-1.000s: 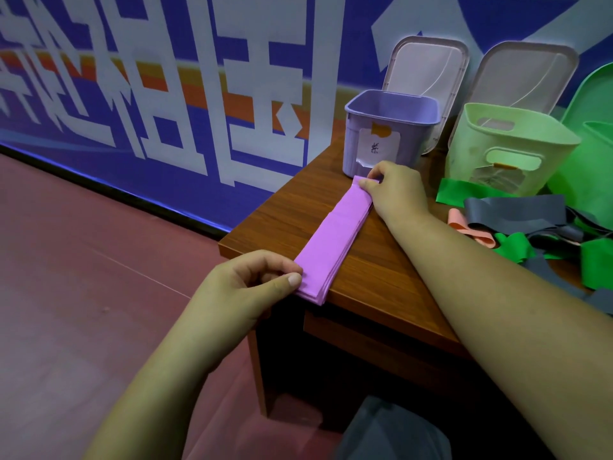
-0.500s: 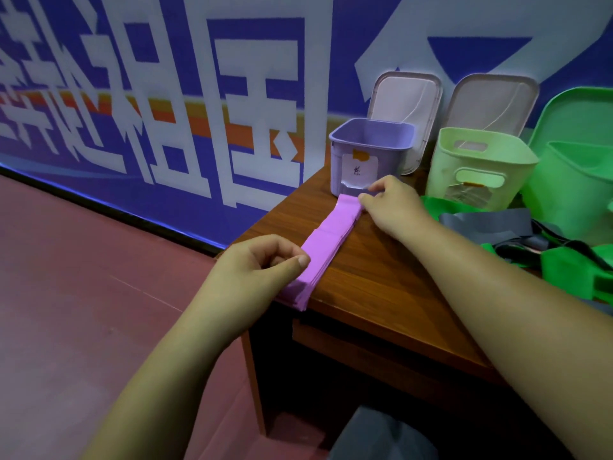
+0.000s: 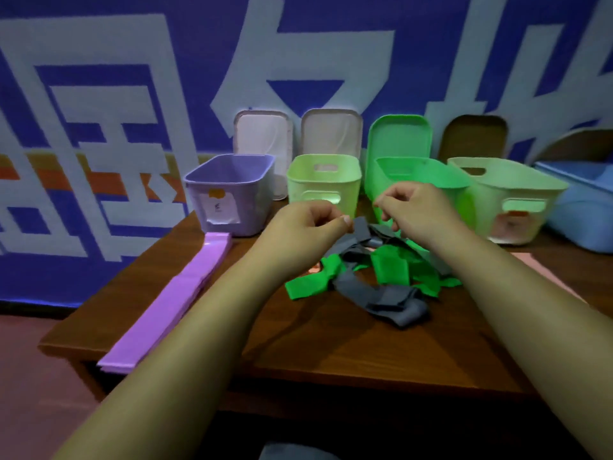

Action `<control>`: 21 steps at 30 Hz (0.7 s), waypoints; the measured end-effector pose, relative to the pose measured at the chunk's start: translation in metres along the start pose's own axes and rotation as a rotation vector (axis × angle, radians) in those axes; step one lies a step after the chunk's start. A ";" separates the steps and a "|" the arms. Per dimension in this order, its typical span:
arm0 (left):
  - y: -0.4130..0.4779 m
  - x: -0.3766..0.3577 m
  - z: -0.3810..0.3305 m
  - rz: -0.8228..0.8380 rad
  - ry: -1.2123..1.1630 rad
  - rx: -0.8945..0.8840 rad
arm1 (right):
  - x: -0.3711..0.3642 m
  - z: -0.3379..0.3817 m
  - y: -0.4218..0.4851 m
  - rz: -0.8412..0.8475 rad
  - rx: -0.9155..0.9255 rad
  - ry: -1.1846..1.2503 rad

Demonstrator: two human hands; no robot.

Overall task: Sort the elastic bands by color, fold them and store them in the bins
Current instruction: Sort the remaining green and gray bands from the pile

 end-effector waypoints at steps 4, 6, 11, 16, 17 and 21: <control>0.059 -0.046 -0.012 0.065 0.136 -0.068 | 0.042 -0.033 0.001 -0.061 -0.013 -0.045; 0.076 -0.068 -0.011 0.081 0.268 -0.115 | 0.048 -0.047 -0.001 -0.084 0.019 -0.114; 0.082 -0.103 0.022 0.156 0.445 -0.188 | 0.041 -0.089 -0.010 0.026 0.036 -0.172; 0.093 -0.113 0.033 0.200 0.511 -0.208 | 0.034 -0.102 -0.005 0.208 -0.029 -0.286; 0.095 -0.114 0.033 0.202 0.524 -0.221 | 0.034 -0.103 -0.006 0.233 -0.026 -0.301; 0.099 -0.123 0.040 0.265 0.608 -0.287 | 0.036 -0.102 -0.014 0.314 -0.016 -0.318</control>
Point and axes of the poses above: each hand's wrist, its own y-axis towards the middle knuckle, its own x-axis out of the back of the hand, z = x × y, the point moved 3 cm from there along y, towards the middle knuckle, and after that the axes turned 7 degrees about y, right-handed, at the moved point
